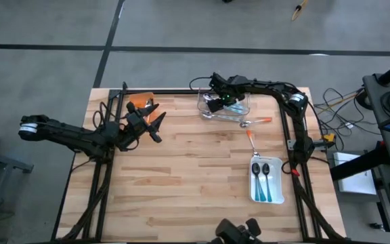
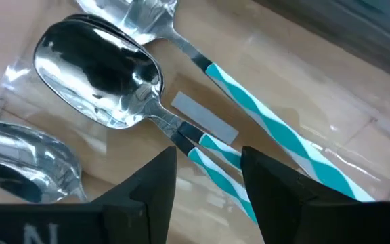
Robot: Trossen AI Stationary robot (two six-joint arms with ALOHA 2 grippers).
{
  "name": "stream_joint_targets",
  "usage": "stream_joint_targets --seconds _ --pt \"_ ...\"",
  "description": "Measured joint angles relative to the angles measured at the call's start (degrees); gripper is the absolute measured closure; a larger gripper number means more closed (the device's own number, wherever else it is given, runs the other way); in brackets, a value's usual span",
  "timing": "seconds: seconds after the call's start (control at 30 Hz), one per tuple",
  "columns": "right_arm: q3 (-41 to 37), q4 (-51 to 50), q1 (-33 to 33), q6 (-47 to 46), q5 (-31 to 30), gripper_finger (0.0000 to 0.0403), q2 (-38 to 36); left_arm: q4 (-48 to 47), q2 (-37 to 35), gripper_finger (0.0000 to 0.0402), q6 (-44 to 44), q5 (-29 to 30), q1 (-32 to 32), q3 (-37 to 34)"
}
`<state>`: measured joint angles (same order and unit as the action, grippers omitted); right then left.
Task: Sort silverware by color (type)
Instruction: Adjust the blue patterned spoon on the transparent bin
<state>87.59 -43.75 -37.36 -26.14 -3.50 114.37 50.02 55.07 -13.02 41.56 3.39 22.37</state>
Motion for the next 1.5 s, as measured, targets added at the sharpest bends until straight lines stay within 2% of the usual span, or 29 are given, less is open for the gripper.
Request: stream_joint_targets --seconds 0.33,0.5,0.77,0.87,1.0,1.1,1.2,1.4,1.5 --pt "0.09 0.81 0.0 1.4 -0.42 0.027 0.71 0.01 0.0 0.0213 0.0 0.0 0.01 0.0" --pt "0.07 0.81 0.02 0.78 -2.29 0.0303 0.81 0.0 0.0 0.0213 0.0 0.0 0.01 0.0" --pt "0.0 0.83 -0.02 1.25 -2.08 0.0354 0.49 0.01 0.0 0.0213 0.0 0.0 0.05 0.0" --pt "-0.02 0.77 -0.02 1.04 -1.83 0.0352 0.49 0.0 0.0 0.0213 0.0 0.0 0.05 0.0" --pt "-0.02 0.76 -0.17 1.22 1.99 0.0344 0.47 0.02 0.0 0.0213 0.0 0.0 0.03 0.0" --pt "-0.02 0.79 0.0 0.68 -1.17 0.0341 0.47 0.0 0.0 0.0213 0.0 0.0 0.03 0.0" --pt "-0.02 0.79 -0.03 1.54 -0.48 0.0336 0.47 0.0 0.0 0.0213 0.0 0.0 0.03 0.0" --pt "0.83 -0.09 -0.24 2.61 4.85 0.0303 0.47 0.0 0.0 0.0213 0.0 0.0 0.03 0.0" --pt "2.33 -1.1 -0.15 3.18 5.48 0.0282 0.64 0.0 0.0 0.0213 0.0 0.0 -0.01 0.0"
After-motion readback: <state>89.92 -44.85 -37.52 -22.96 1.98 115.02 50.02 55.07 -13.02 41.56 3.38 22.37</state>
